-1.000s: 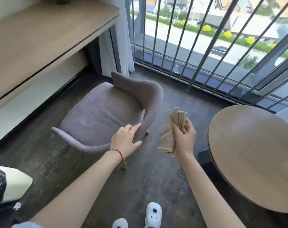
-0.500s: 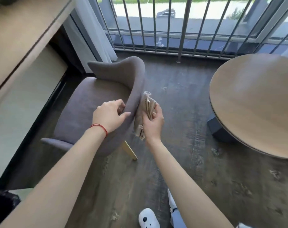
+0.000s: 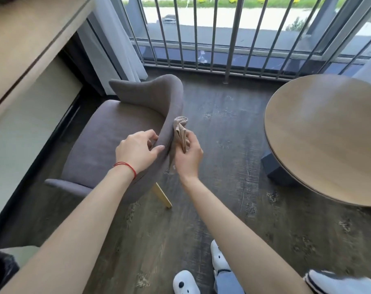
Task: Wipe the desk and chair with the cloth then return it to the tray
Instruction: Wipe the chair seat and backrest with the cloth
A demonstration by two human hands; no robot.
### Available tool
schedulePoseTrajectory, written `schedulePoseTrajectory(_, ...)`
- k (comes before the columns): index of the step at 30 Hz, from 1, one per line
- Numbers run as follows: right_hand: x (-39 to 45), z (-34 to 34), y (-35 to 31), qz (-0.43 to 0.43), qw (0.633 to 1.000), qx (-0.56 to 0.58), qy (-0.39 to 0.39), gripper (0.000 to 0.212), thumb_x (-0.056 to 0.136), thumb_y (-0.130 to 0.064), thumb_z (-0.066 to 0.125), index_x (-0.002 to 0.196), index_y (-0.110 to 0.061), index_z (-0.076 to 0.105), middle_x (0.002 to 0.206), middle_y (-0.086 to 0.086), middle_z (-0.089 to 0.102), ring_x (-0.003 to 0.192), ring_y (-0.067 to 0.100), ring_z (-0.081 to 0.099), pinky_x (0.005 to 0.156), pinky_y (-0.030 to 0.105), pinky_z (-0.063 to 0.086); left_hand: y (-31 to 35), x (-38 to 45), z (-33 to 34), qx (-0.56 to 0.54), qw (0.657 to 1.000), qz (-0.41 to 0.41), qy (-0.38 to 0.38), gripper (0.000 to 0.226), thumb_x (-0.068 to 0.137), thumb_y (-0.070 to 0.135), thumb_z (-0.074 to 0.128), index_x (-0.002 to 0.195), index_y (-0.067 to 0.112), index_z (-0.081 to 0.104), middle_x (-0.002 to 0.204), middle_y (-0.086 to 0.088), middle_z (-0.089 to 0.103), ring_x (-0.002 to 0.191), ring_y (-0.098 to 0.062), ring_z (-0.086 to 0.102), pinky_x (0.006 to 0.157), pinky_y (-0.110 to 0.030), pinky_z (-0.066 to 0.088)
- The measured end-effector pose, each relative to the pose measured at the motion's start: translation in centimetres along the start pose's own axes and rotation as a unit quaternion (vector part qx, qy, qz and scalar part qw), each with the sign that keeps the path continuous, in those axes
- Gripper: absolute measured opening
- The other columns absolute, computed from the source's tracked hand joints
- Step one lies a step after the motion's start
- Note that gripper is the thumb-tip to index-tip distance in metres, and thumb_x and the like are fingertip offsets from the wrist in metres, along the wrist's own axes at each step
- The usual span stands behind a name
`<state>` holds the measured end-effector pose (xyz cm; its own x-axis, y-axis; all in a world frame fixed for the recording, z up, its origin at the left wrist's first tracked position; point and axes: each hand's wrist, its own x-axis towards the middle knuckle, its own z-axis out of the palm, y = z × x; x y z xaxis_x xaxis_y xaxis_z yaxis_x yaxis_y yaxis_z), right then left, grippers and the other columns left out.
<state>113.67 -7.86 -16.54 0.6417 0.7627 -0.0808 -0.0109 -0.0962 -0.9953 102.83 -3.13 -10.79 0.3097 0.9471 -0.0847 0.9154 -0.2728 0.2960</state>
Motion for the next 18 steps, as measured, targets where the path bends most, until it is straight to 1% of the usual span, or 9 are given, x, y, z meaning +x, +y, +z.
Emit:
schedulePoseTrajectory(3, -1.4, -0.7, 0.6, -0.005, 0.999, -0.02, -0.05, 0.026, 0.081, 0.009, 0.054, 0.097, -0.008, 0.065, 0.086, 0.007, 0.069, 0.079, 0.016, 0.06, 0.075, 0.022, 0.046, -0.3, 0.2, -0.3, -0.012, 1.0, -0.008, -0.019, 0.023, 0.079, 0.047, 0.063, 0.094, 0.03, 0.061, 0.093, 0.004, 0.069, 0.091, -0.028, 0.062, 0.071, -0.03, 0.039)
schedulePoseTrajectory(5, -0.9, -2.5, 1.1, -0.007, 0.996, -0.047, -0.078, 0.028, 0.081, 0.01, 0.052, 0.095, -0.009, 0.067, 0.084, 0.003, 0.069, 0.079, 0.01, 0.059, 0.075, 0.023, 0.046, -0.4, 0.4, -0.5, -0.022, 0.999, -0.008, -0.036, 0.023, 0.079, 0.049, 0.064, 0.093, 0.031, 0.06, 0.089, 0.006, 0.067, 0.089, -0.026, 0.061, 0.071, -0.03, 0.038)
schedulePoseTrajectory(7, 0.2, -3.4, 1.3, 0.008, 0.998, -0.044, -0.042, 0.031, 0.083, 0.009, 0.051, 0.102, -0.009, 0.069, 0.089, -0.002, 0.069, 0.082, 0.004, 0.058, 0.078, 0.022, 0.046, -0.5, 0.7, -0.7, -0.031, 0.998, -0.007, -0.057, 0.024, 0.078, 0.051, 0.063, 0.093, 0.032, 0.059, 0.084, 0.008, 0.063, 0.083, -0.022, 0.058, 0.071, -0.028, 0.035)
schedulePoseTrajectory(9, 0.7, -2.8, 1.0, 0.002, 0.999, -0.036, -0.005, 0.031, 0.084, 0.007, 0.054, 0.107, -0.008, 0.069, 0.094, 0.001, 0.07, 0.087, 0.002, 0.058, 0.081, 0.022, 0.048, -0.7, 0.9, -0.8, -0.034, 0.997, -0.008, -0.074, 0.025, 0.078, 0.052, 0.063, 0.092, 0.033, 0.058, 0.083, 0.01, 0.062, 0.08, -0.019, 0.055, 0.071, -0.028, 0.033)
schedulePoseTrajectory(12, -0.6, -0.7, 0.5, -0.01, 0.999, -0.006, -0.029, 0.034, 0.083, 0.009, 0.057, 0.111, -0.007, 0.069, 0.115, 0.011, 0.07, 0.11, 0.012, 0.062, 0.1, 0.027, 0.047, -0.9, 1.3, -1.0, -0.038, 0.995, -0.009, -0.093, 0.022, 0.077, 0.051, 0.064, 0.088, 0.035, 0.055, 0.082, 0.01, 0.063, 0.08, -0.017, 0.054, 0.072, -0.028, 0.032)
schedulePoseTrajectory(13, -1.3, -0.5, 0.6, -0.008, 0.999, -0.003, -0.045, 0.036, 0.082, 0.01, 0.057, 0.112, -0.006, 0.068, 0.118, 0.012, 0.068, 0.113, 0.013, 0.061, 0.102, 0.029, 0.045, -1.0, 1.4, -1.1, -0.04, 0.994, -0.009, -0.099, 0.021, 0.077, 0.051, 0.064, 0.087, 0.036, 0.054, 0.082, 0.01, 0.063, 0.08, -0.017, 0.054, 0.072, -0.028, 0.032)
schedulePoseTrajectory(16, -2.4, -2.0, 1.8, -0.026, 0.993, -0.049, -0.109, 0.041, 0.079, 0.013, 0.057, 0.111, -0.009, 0.069, 0.117, 0.01, 0.068, 0.112, 0.012, 0.062, 0.1, 0.026, 0.047, -0.9, 1.5, -1.2, -0.04, 0.993, -0.007, -0.112, 0.023, 0.077, 0.053, 0.064, 0.088, 0.036, 0.053, 0.083, 0.01, 0.063, 0.08, -0.017, 0.054, 0.072, -0.028, 0.032)
schedulePoseTrajectory(17, -2.2, -2.9, 2.1, -0.023, 0.992, -0.063, -0.111, 0.039, 0.079, 0.012, 0.058, 0.11, -0.01, 0.069, 0.114, 0.006, 0.07, 0.108, 0.01, 0.063, 0.097, 0.024, 0.05, -0.9, 1.5, -1.2, -0.04, 0.993, -0.008, -0.114, 0.023, 0.077, 0.053, 0.063, 0.088, 0.036, 0.052, 0.084, 0.01, 0.063, 0.08, -0.017, 0.054, 0.072, -0.028, 0.033)
schedulePoseTrajectory(18, -1.8, -3.6, 2.3, -0.01, 0.993, -0.065, -0.094, 0.036, 0.081, 0.008, 0.059, 0.109, -0.012, 0.07, 0.109, 0.0, 0.07, 0.103, 0.006, 0.063, 0.092, 0.022, 0.05, -0.8, 1.5, -1.2, -0.041, 0.992, -0.008, -0.115, 0.024, 0.078, 0.054, 0.063, 0.089, 0.035, 0.052, 0.084, 0.01, 0.063, 0.08, -0.017, 0.054, 0.072, -0.028, 0.033)
